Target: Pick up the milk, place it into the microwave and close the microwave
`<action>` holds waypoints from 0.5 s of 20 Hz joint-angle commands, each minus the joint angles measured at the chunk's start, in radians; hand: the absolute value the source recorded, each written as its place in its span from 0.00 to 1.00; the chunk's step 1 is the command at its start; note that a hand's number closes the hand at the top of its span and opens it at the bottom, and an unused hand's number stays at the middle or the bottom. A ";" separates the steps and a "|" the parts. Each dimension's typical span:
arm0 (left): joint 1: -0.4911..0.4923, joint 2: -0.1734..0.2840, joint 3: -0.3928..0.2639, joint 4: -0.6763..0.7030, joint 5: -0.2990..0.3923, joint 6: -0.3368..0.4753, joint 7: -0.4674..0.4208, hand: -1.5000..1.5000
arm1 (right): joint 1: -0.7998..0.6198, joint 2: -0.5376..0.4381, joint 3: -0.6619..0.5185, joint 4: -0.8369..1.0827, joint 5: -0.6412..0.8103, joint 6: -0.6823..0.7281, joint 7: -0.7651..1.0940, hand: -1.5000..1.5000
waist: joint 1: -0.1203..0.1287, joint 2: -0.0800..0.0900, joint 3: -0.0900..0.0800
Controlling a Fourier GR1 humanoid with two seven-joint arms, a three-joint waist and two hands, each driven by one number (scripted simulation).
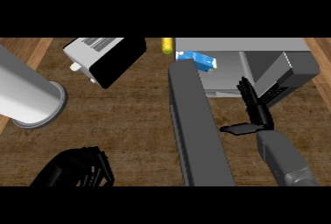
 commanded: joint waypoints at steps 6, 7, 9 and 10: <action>-0.174 -0.001 -0.259 0.216 -0.192 0.233 -0.088 1.00 | 0.232 0.000 0.027 -0.207 -0.033 0.051 -0.025 0.00 | -0.019 -0.003 -0.001; -0.250 -0.001 -0.175 0.229 -0.140 0.147 -0.009 1.00 | 0.278 -0.064 0.028 -0.229 -0.034 0.097 -0.036 0.00 | -0.026 -0.003 -0.001; -0.238 -0.001 -0.249 0.242 -0.214 0.172 -0.051 1.00 | 0.328 -0.058 0.034 -0.317 -0.055 0.106 0.000 0.00 | -0.025 -0.005 -0.001; -0.314 -0.001 -0.239 0.289 -0.198 0.187 -0.044 1.00 | 0.362 -0.069 0.047 -0.345 -0.049 0.116 0.008 0.00 | -0.030 -0.004 -0.002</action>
